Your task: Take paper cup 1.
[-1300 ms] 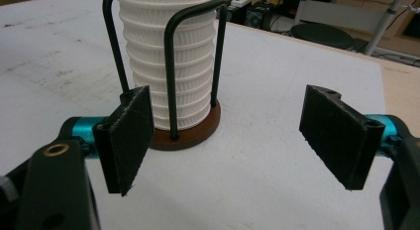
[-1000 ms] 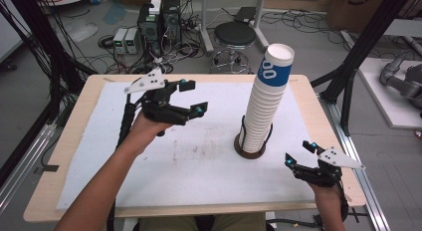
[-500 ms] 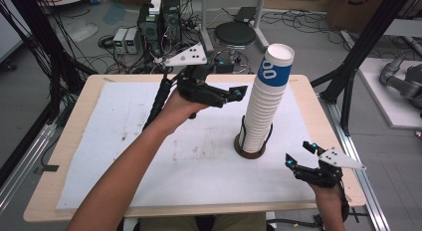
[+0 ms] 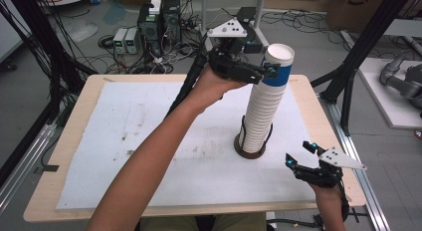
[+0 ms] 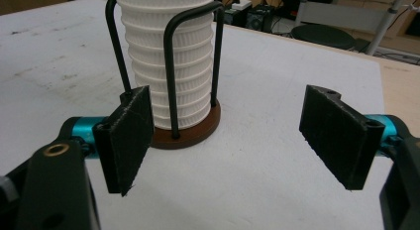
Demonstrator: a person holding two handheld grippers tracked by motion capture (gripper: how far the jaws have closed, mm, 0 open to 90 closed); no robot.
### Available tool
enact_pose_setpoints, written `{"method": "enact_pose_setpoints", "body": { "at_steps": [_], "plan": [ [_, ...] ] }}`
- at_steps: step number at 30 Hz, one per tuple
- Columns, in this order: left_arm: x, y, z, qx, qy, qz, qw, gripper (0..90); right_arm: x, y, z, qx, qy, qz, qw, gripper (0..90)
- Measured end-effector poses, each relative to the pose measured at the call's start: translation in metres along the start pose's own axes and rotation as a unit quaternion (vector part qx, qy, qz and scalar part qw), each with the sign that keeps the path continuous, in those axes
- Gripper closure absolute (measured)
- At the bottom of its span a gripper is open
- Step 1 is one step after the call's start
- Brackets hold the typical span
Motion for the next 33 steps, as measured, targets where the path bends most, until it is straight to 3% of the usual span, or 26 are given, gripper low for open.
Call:
{"method": "enact_pose_setpoints", "body": {
  "at_steps": [9, 15, 18, 23, 25, 33],
  "plan": [
    [-0.029, -0.001, 0.0, -0.002, -0.027, 0.005, 0.9996, 16.8, 0.002, 0.001, 0.0, -0.002, 0.002, 0.002, 1.0, 21.7],
    [-0.031, 0.0, 0.0, 0.005, -0.019, -0.004, 0.9998, 27.7, 0.002, 0.001, 0.0, -0.003, 0.003, 0.002, 1.0, 21.7],
    [-0.03, 0.0, 0.001, -0.006, -0.02, -0.003, 0.9998, 28.5, 0.001, 0.0, 0.0, -0.001, 0.003, 0.004, 1.0, 21.7],
    [-0.025, 0.002, 0.012, -0.002, 0.002, -0.01, 0.9999, 29.2, 0.001, 0.0, 0.0, -0.001, 0.002, 0.004, 1.0, 21.7],
    [-0.019, 0.002, 0.024, 0.001, 0.014, -0.014, 0.9998, 29.3, 0.0, 0.0, 0.0, -0.001, 0.002, 0.005, 1.0, 21.7],
    [-0.007, 0.003, 0.046, 0.006, 0.049, -0.013, 0.9987, 29.7, 0.0, -0.002, 0.0, 0.0, 0.002, 0.007, 1.0, 21.7]
  ]
}}
Point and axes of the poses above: each handheld gripper's, and its own axes: x roughly backward along the jaws, z roughly out of its top, y roughly to its right, the point moved 7 cm from there along -x, roughly forward along the jaws, and after that the axes turned 3 degrees about z, right-handed, at the moved point
